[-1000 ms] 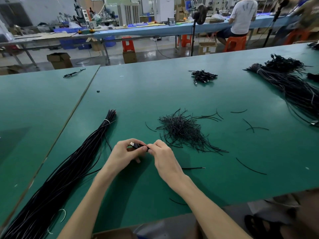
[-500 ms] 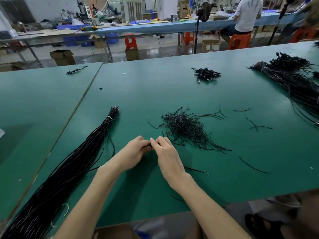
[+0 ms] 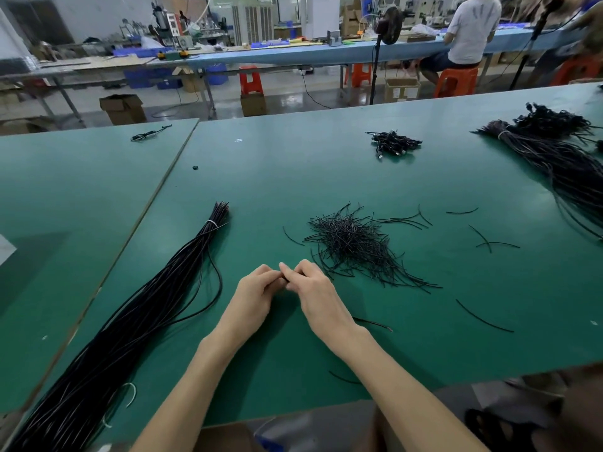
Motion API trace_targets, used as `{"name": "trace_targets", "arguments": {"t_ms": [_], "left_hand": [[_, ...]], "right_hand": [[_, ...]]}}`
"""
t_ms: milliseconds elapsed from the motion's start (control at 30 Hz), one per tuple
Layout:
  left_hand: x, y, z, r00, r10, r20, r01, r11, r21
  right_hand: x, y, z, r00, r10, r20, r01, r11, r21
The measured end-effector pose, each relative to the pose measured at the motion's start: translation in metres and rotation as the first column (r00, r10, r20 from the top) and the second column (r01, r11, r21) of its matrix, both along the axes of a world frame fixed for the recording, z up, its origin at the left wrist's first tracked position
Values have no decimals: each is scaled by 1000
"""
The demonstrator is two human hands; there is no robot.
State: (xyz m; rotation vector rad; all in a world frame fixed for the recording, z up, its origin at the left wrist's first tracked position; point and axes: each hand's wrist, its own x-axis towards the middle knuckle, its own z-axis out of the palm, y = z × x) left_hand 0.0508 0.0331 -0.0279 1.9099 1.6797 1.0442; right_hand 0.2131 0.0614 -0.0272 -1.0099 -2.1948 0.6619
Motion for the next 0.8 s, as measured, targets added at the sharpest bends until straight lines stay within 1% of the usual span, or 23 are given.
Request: {"name": "trace_targets", "arguments": {"t_ms": [67,133,167,200,233,333,467,633,800], "left_hand": [[2,-2,-4,987,28,-158,-22,999,41],[4,-4,-7,931,76,-358,-42,994,101],[6,-5,-8,901,95,-423,-43,990,132],[7,-6,-7,883,102,-457,-37,988,150],[8,-6,-7,874,100,-475,-30,988,152],[12,-6,-4,849,73,-523,-7,992,127],[13,-1,-2,811,27,-585,26,996,82],[18,6,3,787,-5,-617,12,1000,7],[26,8,2,814,82,-574,-67,997,47]], "right_hand": [[2,1,-1,1000,15,5,-15,1000,-22],[5,3,-2,1000,16,7,-15,998,-56],[7,4,-1,1000,5,-7,-6,997,-81],[8,5,-2,1000,-4,-16,2,996,-86],[9,5,-1,1000,-14,-20,12,998,-69],[12,5,2,1000,2,7,-2,998,55],[20,9,1,999,-6,52,-2,987,160],[21,7,-5,997,-33,75,17,979,204],[18,9,-3,993,-94,77,73,967,244]]}}
